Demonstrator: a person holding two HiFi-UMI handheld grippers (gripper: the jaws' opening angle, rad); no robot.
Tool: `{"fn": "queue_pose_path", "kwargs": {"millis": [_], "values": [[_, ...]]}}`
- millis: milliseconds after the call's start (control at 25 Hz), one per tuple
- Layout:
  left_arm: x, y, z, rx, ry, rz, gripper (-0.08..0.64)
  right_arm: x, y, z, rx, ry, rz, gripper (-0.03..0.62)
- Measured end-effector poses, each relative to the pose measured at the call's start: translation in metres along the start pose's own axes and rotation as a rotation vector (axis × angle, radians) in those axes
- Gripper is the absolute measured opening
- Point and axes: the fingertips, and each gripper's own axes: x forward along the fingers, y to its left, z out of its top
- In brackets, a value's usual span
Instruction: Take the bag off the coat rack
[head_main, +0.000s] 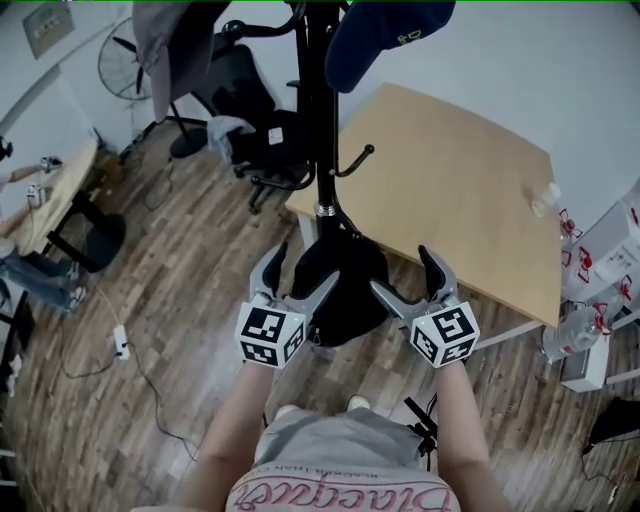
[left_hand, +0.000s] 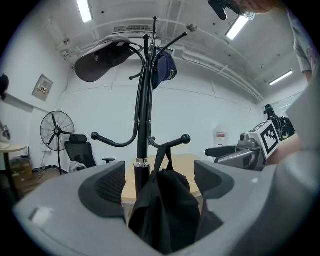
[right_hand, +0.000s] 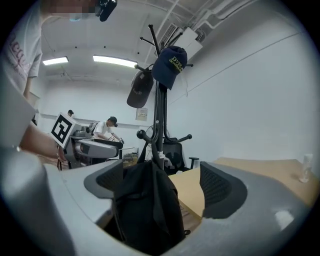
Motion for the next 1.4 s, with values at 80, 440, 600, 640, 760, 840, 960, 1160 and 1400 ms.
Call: {"fn": "queue_pose_path", "kwargs": {"millis": [80,440,600,640,760,840,960,1160,1400], "values": [[0.002,-0.001,-0.01,0.001,0.025,0.016,0.425,0.005,-0.001,-0.013,0.009,0.028,0.026,0.476],[0.003,-0.002,-0.064,-0.006,0.151,0.087,0.402,0.027,0.0,-0.052,0.059,0.105,0.11,0.445],[0.007,-0.003,-0.09,-0.008,0.204,0.117,0.39,0.04,0.0,-0.073,0.082,0.153,0.13,0.43],[0.009,-0.003,-0.095,-0.005,0.216,0.124,0.388,0.043,-0.001,-0.079,0.08,0.168,0.134,0.427],[0.014,0.0,-0.106,-0.002,0.243,0.15,0.38,0.053,-0.003,-0.097,0.086,0.206,0.154,0.408],[0.015,0.003,-0.113,-0.007,0.259,0.165,0.368,0.057,-0.005,-0.105,0.102,0.217,0.167,0.395],[0.016,0.007,-0.124,-0.022,0.277,0.172,0.341,0.064,-0.009,-0.114,0.088,0.233,0.188,0.369],[0.021,0.017,-0.142,-0.052,0.292,0.192,0.299,0.076,-0.008,-0.132,0.036,0.276,0.228,0.349],[0.023,0.022,-0.164,-0.043,0.337,0.214,0.283,0.086,-0.003,-0.154,0.071,0.286,0.268,0.331]]}}
